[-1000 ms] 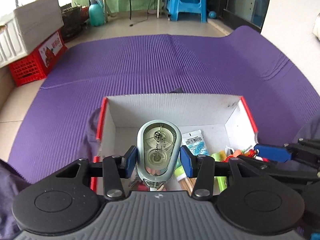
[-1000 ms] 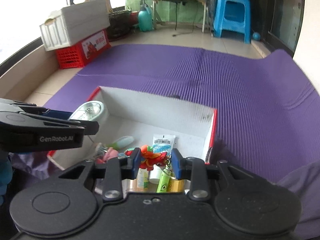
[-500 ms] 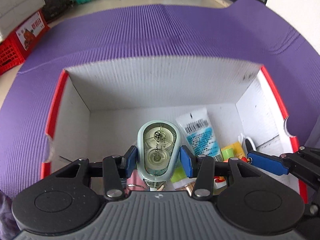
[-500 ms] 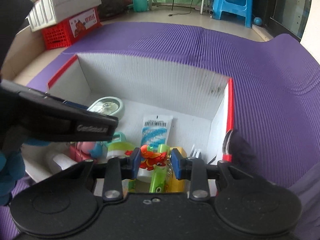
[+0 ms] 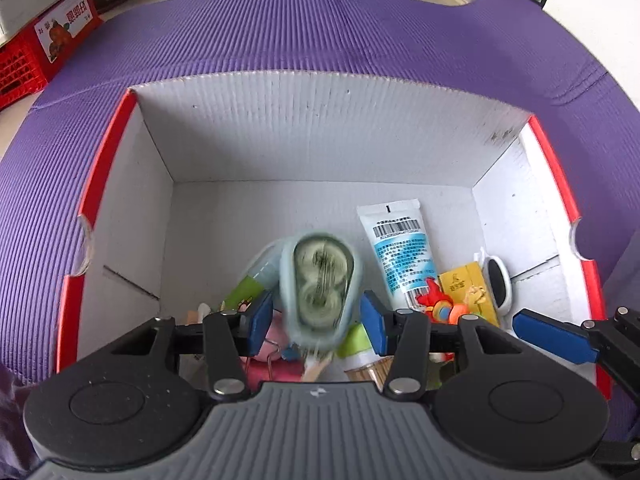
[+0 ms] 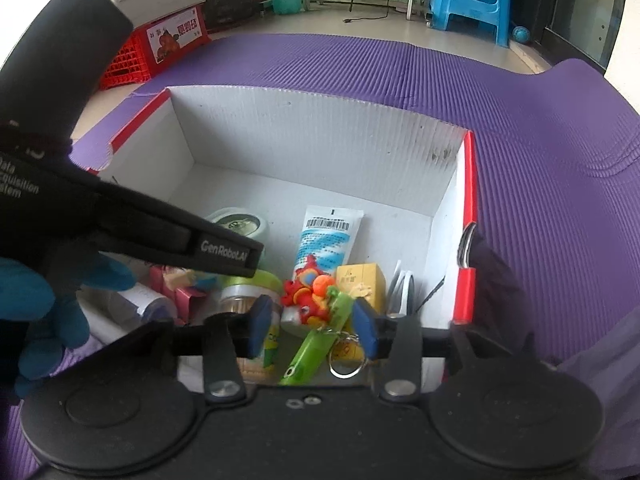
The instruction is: Organize rigid objects
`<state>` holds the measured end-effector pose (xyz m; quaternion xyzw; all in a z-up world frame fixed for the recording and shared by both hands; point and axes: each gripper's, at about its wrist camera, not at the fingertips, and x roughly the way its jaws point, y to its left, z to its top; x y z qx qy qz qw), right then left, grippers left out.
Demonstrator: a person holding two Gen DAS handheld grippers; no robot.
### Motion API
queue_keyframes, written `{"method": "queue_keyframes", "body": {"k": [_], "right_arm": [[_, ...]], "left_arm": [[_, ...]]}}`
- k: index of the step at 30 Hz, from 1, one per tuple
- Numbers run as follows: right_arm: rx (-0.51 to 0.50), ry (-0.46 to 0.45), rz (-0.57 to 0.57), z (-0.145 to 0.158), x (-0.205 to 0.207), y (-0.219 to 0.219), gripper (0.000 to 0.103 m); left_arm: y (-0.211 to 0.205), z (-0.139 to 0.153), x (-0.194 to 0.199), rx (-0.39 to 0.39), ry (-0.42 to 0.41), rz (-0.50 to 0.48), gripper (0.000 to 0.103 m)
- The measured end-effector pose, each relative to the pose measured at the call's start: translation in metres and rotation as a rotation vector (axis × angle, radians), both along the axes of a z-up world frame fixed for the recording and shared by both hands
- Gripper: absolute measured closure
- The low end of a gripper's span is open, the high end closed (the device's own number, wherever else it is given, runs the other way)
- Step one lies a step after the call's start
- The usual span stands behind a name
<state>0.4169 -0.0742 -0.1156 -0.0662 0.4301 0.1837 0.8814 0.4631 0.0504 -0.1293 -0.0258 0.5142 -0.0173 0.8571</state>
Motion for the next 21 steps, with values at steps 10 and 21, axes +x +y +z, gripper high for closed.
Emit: {"method": "queue_keyframes", "body": {"k": [10, 21], "right_arm": [[0.041, -0.024, -0.003, 0.026, -0.021, -0.010, 0.051], [0.091, -0.087, -0.002, 0.069, -0.067, -0.027, 0.045]], "left_arm": [[0.012, 0.044, -0.041, -0.007, -0.085, 0.044, 0.048], [0.004, 0.098, -0.104, 0.025, -0.206, 0.049, 0.044]]}}
